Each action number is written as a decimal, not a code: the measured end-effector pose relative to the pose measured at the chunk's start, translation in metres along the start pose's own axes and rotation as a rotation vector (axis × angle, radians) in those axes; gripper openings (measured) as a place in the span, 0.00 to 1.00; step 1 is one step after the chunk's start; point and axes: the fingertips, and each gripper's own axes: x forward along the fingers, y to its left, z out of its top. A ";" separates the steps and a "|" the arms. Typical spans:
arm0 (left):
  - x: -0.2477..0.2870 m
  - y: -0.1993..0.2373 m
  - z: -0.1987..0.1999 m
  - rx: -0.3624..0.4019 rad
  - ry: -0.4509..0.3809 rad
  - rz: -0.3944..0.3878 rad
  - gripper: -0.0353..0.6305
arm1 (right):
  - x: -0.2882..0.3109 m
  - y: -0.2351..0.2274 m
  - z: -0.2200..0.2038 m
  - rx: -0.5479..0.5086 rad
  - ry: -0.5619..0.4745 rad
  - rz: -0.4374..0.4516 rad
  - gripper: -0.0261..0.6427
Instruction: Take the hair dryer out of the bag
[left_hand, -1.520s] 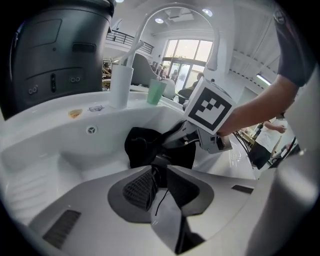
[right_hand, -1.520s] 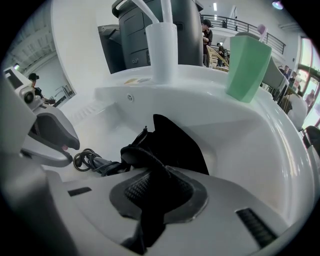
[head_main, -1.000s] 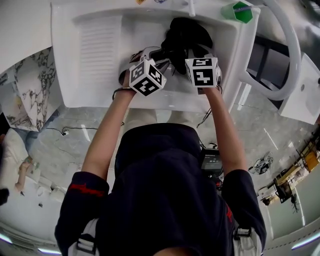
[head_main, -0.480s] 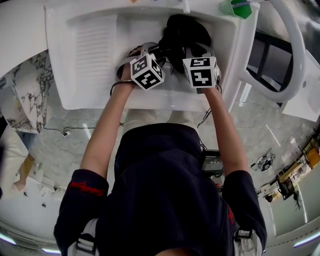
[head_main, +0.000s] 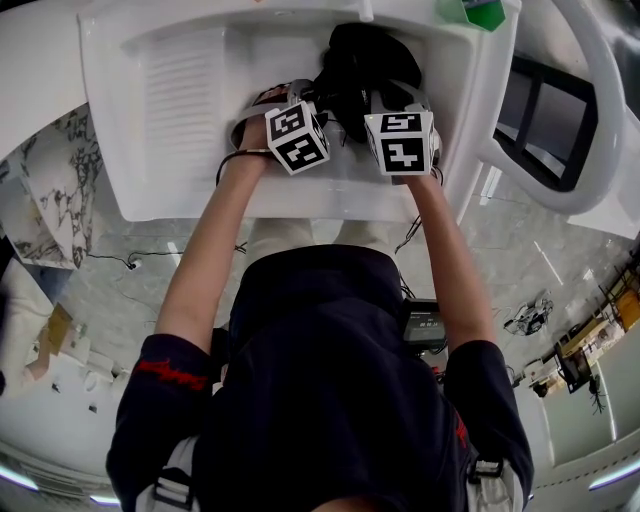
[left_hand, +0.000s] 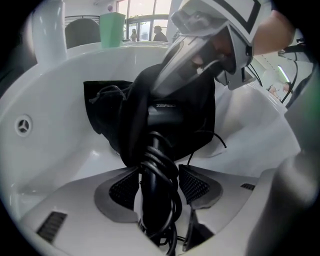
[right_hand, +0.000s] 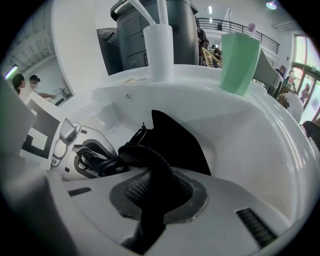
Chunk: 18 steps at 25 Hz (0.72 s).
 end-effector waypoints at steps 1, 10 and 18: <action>0.002 0.000 0.000 0.001 0.005 -0.001 0.41 | 0.000 0.000 0.000 0.003 -0.001 0.001 0.14; 0.011 0.003 0.003 0.014 0.043 0.017 0.41 | 0.000 -0.001 0.000 0.018 -0.010 0.016 0.14; 0.011 0.004 0.002 -0.002 0.053 0.000 0.41 | 0.001 -0.001 0.000 0.018 -0.016 0.023 0.14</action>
